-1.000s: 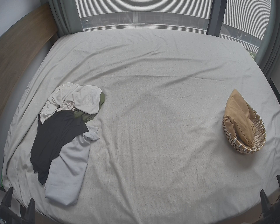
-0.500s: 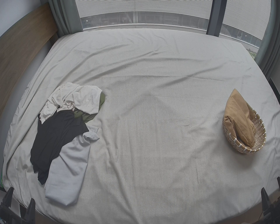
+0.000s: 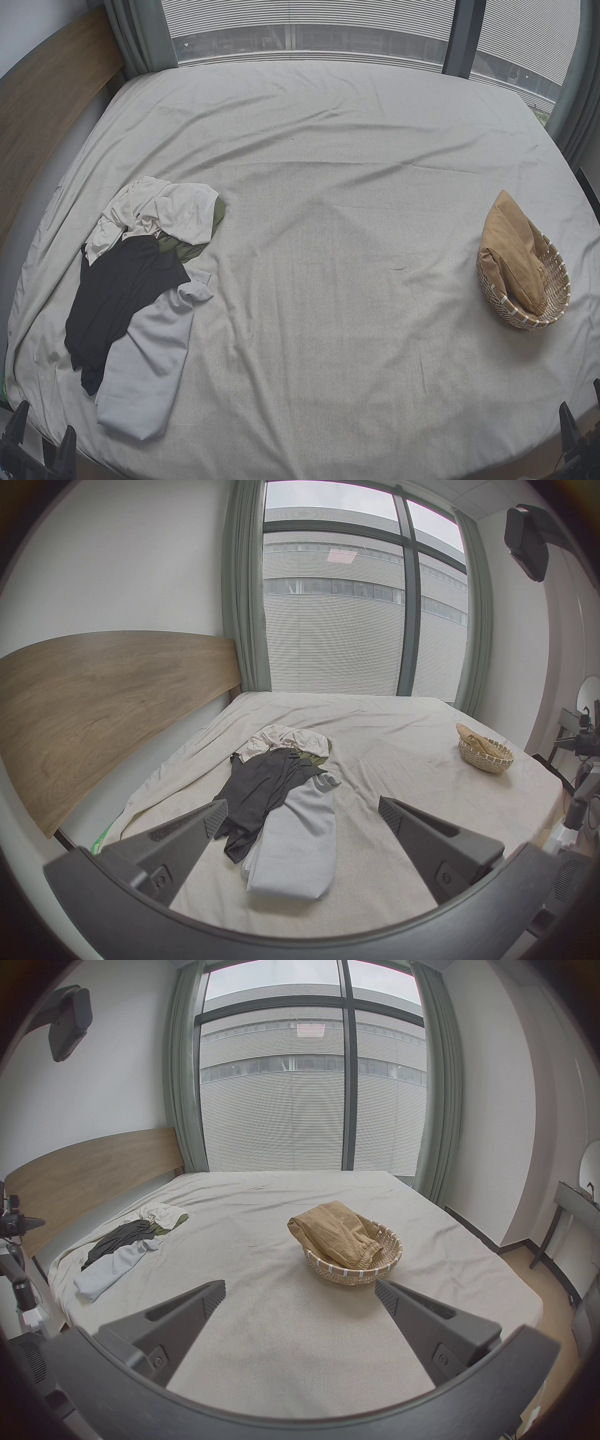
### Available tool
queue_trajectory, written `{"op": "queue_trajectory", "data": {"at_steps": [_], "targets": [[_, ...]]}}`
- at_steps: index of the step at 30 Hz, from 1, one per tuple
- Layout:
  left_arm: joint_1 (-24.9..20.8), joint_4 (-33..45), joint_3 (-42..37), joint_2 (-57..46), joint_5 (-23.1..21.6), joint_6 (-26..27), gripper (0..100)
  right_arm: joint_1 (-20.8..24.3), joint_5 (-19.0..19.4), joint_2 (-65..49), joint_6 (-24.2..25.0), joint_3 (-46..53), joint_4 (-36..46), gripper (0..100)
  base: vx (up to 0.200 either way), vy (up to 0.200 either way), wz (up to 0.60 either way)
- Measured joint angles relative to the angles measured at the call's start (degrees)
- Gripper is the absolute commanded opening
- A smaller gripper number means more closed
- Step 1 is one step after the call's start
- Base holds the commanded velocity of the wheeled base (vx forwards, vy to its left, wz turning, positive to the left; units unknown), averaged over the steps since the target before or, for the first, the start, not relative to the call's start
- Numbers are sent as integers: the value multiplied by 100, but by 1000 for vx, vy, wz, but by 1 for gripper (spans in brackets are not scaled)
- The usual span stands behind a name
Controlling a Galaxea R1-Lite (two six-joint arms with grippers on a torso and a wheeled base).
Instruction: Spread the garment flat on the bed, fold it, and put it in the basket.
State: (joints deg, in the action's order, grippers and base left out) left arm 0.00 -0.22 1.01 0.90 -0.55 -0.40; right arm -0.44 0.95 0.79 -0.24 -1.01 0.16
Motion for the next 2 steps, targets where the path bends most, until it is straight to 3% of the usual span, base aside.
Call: {"op": "queue_trajectory", "data": {"at_steps": [2], "targets": [[0, -2, 0, 0, 1, 0, 100, 0, 0, 0, -5, 0, 0, 100, 0, 0, 0]]}}
